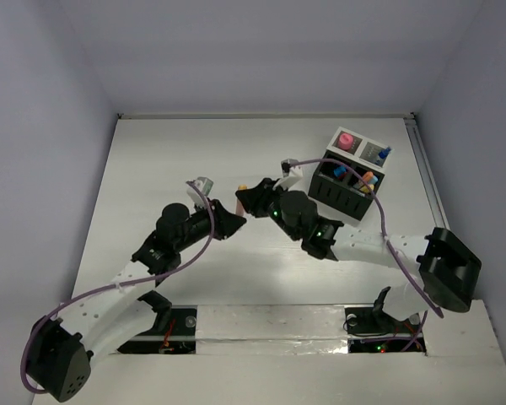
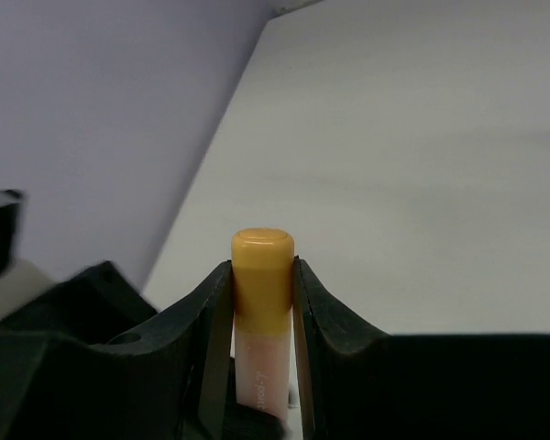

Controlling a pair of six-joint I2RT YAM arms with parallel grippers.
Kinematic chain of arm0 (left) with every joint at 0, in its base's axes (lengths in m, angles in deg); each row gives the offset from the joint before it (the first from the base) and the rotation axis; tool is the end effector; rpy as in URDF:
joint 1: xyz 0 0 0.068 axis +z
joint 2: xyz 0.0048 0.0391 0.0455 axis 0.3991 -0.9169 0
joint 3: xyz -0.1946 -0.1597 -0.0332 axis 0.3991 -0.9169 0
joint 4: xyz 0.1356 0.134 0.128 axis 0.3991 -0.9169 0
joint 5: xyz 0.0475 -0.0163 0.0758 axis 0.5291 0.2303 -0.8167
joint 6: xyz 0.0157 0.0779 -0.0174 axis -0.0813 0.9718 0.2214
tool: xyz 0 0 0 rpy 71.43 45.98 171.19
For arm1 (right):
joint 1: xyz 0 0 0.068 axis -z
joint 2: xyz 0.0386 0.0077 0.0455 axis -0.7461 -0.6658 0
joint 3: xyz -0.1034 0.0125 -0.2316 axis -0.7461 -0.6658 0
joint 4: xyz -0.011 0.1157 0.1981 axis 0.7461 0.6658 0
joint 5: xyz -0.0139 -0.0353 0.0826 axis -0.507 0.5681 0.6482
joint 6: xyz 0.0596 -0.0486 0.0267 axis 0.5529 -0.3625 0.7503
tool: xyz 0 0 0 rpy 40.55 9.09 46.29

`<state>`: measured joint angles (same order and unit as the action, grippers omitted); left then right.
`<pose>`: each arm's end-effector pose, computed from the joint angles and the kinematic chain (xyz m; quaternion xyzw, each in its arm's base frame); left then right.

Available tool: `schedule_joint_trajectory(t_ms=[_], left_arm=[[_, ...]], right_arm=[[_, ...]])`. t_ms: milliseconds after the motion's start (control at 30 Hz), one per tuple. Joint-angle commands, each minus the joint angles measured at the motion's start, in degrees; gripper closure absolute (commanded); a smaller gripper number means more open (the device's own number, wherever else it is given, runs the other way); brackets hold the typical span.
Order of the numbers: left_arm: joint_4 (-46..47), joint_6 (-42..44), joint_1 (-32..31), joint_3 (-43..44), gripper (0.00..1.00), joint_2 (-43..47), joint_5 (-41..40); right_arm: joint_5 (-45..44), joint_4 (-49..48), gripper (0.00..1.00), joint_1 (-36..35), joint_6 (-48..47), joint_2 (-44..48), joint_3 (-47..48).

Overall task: Sort the stationery into containers
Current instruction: Close the pen cap on the pen, then place the pen in the storage box.

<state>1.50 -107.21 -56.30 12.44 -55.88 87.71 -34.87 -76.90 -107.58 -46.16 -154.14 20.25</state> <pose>0.1659 -0.1359 0.2498 0.1246 0.7342 -0.4599 0.4837 0.1959 0.2719 0.2684 0.0268 0.7467 0.3924 0.5364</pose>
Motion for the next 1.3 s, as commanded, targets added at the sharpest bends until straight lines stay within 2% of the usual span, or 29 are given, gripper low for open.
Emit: schedule_joint_trajectory(t_ms=[0,67,133,200,233,300,400,433,533,567,633,667,767,900,1267], left_arm=[[11.70,-0.84,3.24,3.29,0.78,7.45,-9.99],[9.23,-0.57,3.24,2.93,0.70,9.39,-9.64],[5.80,-0.22,3.24,2.67,0.56,11.59,-8.59],[2.55,0.04,3.24,2.40,0.36,13.70,-7.97],[1.50,0.22,2.72,2.49,0.32,14.49,-7.62],[-1.66,0.74,2.72,2.93,0.24,16.59,-7.35],[-4.65,0.74,2.72,4.50,0.21,19.58,-6.39],[-5.62,1.09,2.72,5.38,0.20,20.12,-6.21],[-10.11,2.58,2.72,9.42,0.17,21.79,-5.33],[-11.33,4.07,2.72,10.39,0.10,21.97,-5.33],[-15.29,5.75,2.72,13.38,0.06,22.41,-5.94],[-16.87,7.41,2.72,14.09,0.01,22.58,-6.21],[-20.31,9.61,2.72,15.67,0.01,23.20,-8.40],[-23.03,11.38,2.72,15.41,0.01,23.99,-10.69],[-23.39,11.38,2.72,15.50,0.01,24.34,-12.27]], right_arm=[[6.12,8.99,1.00,6.05,-7.01,-1.48,2.39],[4.90,8.63,1.00,8.52,-8.77,-2.01,6.86],[3.67,9.25,1.00,11.68,-11.49,-2.19,10.99],[1.55,10.73,1.00,14.42,-13.44,-1.57,13.37],[1.72,11.27,1.00,17.81,-13.87,-1.05,14.25],[1.37,12.14,1.00,21.52,-14.92,2.01,14.09],[0.07,13.12,1.00,30.82,-16.24,8.24,9.98],[-0.73,13.73,1.00,30.85,-16.77,9.75,8.91],[-5.56,14.70,1.00,37.34,-20.28,13.54,4.43],[-7.14,14.70,1.00,40.32,-21.25,15.11,3.46],[-8.03,14.88,1.00,43.15,-22.92,16.09,1.10],[-8.38,14.87,1.00,44.38,-23.19,16.36,0.47],[-8.12,13.22,1.00,47.72,-23.37,16.27,-1.82],[-8.38,10.22,1.00,47.73,-25.82,13.30,-1.82],[-5.92,1.25,1.00,47.73,-29.96,10.12,-5.95]])
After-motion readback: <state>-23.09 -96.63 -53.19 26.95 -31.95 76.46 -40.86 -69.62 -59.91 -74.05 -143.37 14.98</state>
